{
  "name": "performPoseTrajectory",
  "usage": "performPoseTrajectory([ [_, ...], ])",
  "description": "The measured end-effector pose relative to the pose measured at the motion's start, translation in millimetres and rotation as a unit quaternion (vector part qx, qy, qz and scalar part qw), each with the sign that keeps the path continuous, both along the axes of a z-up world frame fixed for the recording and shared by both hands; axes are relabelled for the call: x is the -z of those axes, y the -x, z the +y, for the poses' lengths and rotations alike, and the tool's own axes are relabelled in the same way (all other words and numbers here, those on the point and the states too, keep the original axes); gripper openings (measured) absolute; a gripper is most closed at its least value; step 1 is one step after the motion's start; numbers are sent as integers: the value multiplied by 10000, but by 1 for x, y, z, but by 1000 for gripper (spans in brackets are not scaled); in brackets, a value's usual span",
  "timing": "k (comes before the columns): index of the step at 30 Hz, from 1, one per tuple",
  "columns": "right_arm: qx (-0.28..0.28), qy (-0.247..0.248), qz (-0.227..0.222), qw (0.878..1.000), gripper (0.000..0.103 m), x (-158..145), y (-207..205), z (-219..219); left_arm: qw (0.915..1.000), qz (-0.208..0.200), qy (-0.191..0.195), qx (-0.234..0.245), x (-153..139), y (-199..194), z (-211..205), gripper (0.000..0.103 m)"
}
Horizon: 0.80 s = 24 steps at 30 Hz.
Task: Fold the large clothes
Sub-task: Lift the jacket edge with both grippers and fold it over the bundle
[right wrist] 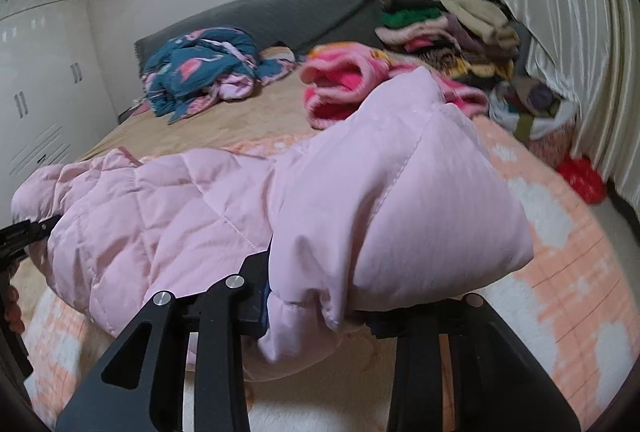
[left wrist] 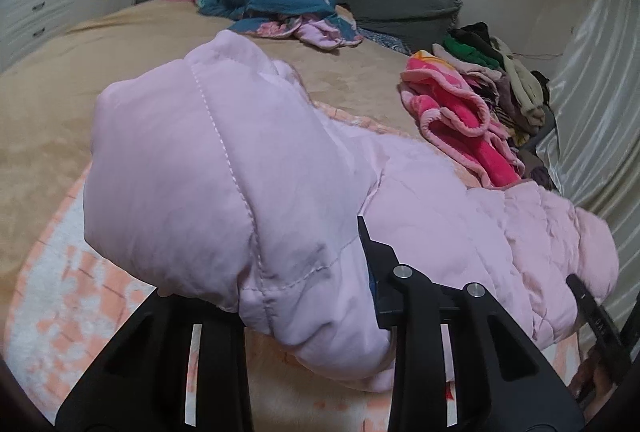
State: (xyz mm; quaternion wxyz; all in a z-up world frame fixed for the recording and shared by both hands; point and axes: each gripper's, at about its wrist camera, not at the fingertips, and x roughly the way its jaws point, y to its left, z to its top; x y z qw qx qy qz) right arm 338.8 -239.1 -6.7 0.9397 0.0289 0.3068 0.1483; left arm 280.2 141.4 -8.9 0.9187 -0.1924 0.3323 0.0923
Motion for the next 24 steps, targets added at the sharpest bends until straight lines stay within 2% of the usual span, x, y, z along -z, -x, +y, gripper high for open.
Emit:
performPoseTrajectory([
  [9, -123, 141, -129, 9997, 31, -13, 51, -10, 9993, -107, -269, 247, -18, 41, -18, 22],
  [15, -106, 151, -117, 9998, 31, -10, 88, -17, 9990, -86, -298, 324, -15, 65, -22, 22],
  [24, -39, 56, -12, 10000, 32, -7, 116, -22, 9984, 57, -370, 421, -7, 98, -24, 23],
])
